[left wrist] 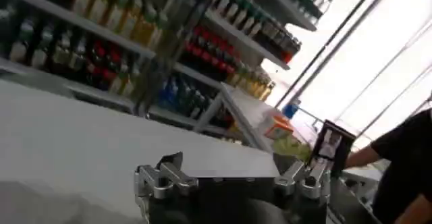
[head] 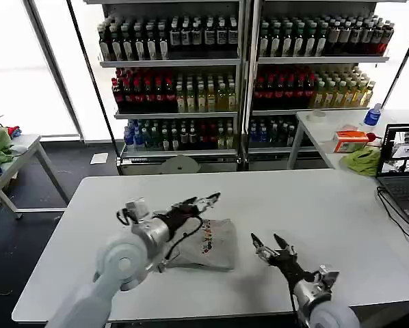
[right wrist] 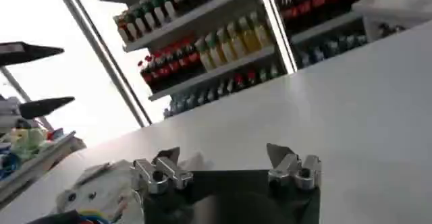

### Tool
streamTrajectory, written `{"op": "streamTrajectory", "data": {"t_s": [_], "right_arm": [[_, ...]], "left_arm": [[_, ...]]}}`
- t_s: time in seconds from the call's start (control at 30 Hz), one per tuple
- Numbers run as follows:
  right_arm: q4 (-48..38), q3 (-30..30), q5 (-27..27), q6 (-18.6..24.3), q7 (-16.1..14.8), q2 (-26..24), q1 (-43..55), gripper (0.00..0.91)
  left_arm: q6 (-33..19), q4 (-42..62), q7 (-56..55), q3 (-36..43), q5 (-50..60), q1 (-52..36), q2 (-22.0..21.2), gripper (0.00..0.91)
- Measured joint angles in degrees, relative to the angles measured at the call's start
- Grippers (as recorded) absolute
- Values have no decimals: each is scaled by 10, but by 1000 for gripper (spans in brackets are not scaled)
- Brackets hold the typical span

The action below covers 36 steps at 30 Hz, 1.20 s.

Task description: Fold and organize the clothes.

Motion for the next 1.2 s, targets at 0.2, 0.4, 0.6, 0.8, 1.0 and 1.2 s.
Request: {"op": "streamTrajectory", "data": {"t_s": [0.2, 0.4, 0.6, 0.8, 1.0, 1.2], "right_arm": [[-41, -60, 58, -29, 17, 10, 57, 907], [-80, -103, 107, -49, 28, 21, 107, 0], [-108, -130, 145, -58, 29, 31, 141, 0], [-122, -137, 175, -60, 25, 37, 156, 0], [-125, -137, 189, -60, 26, 37, 165, 0], [-122, -127, 198, -63, 28, 30, 165, 0]], "left_arm": [[-8, -30, 46, -91, 40, 70, 23, 907], [-16, -49, 78, -165, 69, 132, 31, 907], [-21, -62, 103, -216, 88, 178, 39, 907], [-23, -65, 122, -241, 101, 200, 42, 907], [-24, -65, 131, -256, 108, 213, 42, 907], [-25, -64, 138, -270, 110, 226, 43, 907]]}}
